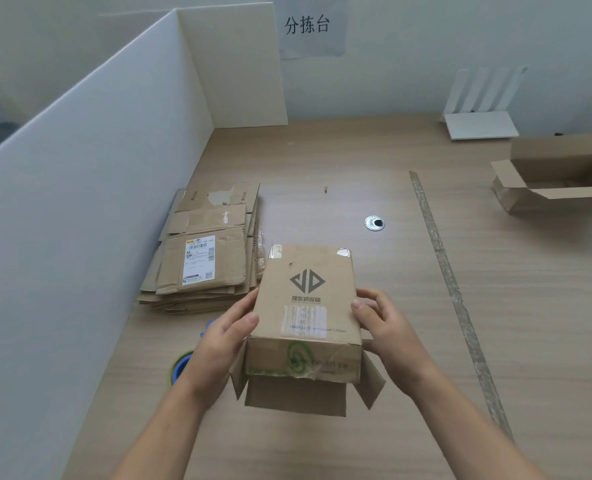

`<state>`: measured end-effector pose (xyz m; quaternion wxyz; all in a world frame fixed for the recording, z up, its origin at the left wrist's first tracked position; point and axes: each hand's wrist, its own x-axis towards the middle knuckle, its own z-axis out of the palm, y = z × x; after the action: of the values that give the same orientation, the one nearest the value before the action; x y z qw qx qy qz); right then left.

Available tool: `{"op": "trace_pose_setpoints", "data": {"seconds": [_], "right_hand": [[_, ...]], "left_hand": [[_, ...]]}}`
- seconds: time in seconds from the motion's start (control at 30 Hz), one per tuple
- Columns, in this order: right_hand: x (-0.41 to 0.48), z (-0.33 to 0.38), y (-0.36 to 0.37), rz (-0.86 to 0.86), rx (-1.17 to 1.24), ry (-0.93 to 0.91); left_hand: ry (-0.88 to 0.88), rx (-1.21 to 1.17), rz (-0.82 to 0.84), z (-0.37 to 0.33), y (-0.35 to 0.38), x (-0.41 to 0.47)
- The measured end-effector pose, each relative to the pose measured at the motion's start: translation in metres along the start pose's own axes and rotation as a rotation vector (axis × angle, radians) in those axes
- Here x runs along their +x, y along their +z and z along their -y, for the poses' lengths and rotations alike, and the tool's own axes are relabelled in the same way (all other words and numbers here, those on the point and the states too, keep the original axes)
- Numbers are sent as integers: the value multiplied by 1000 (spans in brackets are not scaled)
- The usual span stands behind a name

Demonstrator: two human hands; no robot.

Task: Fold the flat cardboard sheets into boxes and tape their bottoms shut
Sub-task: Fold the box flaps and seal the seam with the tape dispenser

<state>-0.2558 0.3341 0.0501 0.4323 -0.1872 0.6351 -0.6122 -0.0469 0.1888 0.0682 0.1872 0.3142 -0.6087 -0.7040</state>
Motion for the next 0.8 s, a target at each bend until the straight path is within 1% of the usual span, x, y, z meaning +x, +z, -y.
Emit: {"op": "trace_pose_setpoints", "data": {"seconds": [0.1,0.2,0.27,0.3,0.37,0.47,0.53,0.63,0.7,0.73,0.77,0.8], "right_hand": [[1,-2,2,-27,-5,2],[2,3,0,-64,129,28],[2,10,-3,-50,209,40],[2,12,-4,-31,241,31],[1,16,-5,8,256,8],[0,14,0,14,101,-12],[0,10,4,-40,23,-2],[0,8,5,-66,-12,-5],[1,6,3,-100,-65,-41],[1,3,1,-133,-150,-72],[1,0,-1,-178,-282,-116],[2,-2,-3,-226,-441,-174]], "left_hand": [[-4,-85,-16,4,0,-2],[-24,-275,-53,7,-4,-5],[-16,-341,-85,7,-7,-6],[-5,-345,-95,7,-7,-6],[0,-254,-120,4,-2,-4],[-54,-66,-220,1,5,0],[-101,-46,-291,1,5,2],[-128,-39,-338,-3,4,5],[-125,-87,-419,-5,5,4],[-100,-56,-494,-2,4,3],[-62,77,-583,3,0,3],[-27,284,-650,9,-5,2]]}}
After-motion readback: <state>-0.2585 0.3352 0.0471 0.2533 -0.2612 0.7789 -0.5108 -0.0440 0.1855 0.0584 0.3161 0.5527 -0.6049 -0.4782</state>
